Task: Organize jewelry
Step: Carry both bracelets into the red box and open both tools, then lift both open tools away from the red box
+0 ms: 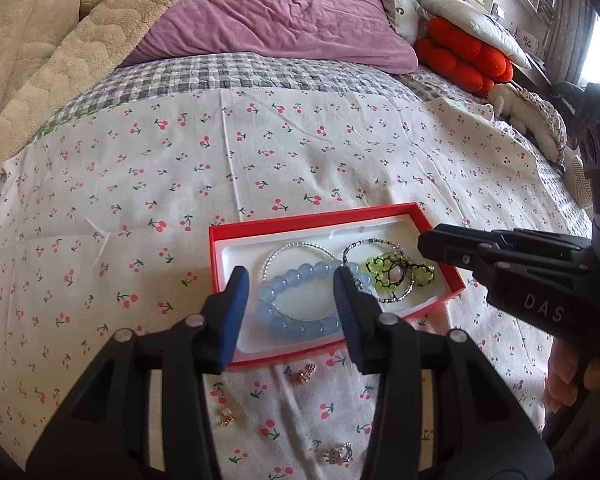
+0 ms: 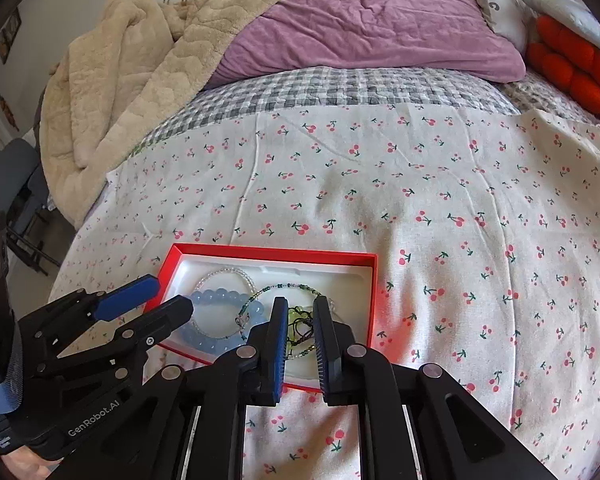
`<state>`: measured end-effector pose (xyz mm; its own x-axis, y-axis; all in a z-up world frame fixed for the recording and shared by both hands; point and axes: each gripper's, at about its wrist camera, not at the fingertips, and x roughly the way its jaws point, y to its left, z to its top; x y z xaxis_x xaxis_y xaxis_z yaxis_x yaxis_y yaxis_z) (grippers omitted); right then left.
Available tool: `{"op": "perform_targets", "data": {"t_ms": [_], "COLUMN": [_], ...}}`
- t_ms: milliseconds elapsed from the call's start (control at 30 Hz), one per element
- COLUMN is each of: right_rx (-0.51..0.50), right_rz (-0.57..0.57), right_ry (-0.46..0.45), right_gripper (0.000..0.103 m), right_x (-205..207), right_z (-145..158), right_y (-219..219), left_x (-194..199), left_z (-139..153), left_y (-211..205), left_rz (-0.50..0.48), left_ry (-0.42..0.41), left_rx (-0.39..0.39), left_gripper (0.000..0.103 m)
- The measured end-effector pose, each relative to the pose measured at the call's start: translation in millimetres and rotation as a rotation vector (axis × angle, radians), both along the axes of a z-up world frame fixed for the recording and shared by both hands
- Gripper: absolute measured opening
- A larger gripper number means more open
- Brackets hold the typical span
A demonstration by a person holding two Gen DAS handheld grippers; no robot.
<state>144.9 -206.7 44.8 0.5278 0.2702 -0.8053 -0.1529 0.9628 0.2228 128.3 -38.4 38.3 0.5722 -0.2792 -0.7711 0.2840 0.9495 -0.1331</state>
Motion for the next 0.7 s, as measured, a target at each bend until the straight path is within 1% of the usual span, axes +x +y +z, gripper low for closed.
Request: {"op": "perform_targets", "data": {"t_ms": [33,100,167,267,300,333,367,400,433,467,567,700], "right_rx": [0.000,0.005,0.013,0.008,0.007,0.004,-0.001,-0.006,-0.011,-0.022,-0.055,-0.050], "right_rz": [-0.001,0.000,0.004,0.016,0.022,0.029,0.035,0.036,0.036,0.044,0.077,0.084], "right_ry": [-0.005,-0.011,-0.016,-0.020,-0.023,-0.026,-0.028,-0.036,-0.053,-0.070,-0.085,-0.076], "right_gripper": [0.014,0.015,0.016,0.022,0.027,0.038,0.049,0.071,0.078,0.078,0.078,0.079], "right_x": [-2,-5,-10,-19,-22,-26,-30,-35,-40,-46,-58,-73], "right_z": [2,6,10,14,15,16,16,16,17,18,17,10], "right_y": [-1,-4,-7,-9,-9,-9,-9,-9,-9,-7,-3,-4], "left_x": [-2,-7,-14,-26,-30,-34,-37,-40,-43,-46,-53,-63], "left_z": [2,5,8,11,11,11,11,10,9,8,4,-6], "left_y": [1,3,6,11,13,15,18,21,24,27,36,50], "left_rz": [-0.001,-0.003,-0.003,-0.011,-0.012,-0.012,-0.011,-0.010,-0.009,-0.009,-0.006,-0.005], "left_ry": [-0.002,-0.010,-0.022,-0.035,-0.038,-0.039,-0.037,-0.033,-0.029,-0.026,-0.015,0.013], "left_rx": [-0.001,0.001,0.009,0.032,0.042,0.052,0.061,0.069,0.076,0.083,0.104,0.108], "left_gripper": [0.051,0.061,0.069,0.077,0.080,0.081,0.082,0.082,0.082,0.083,0.083,0.084]}}
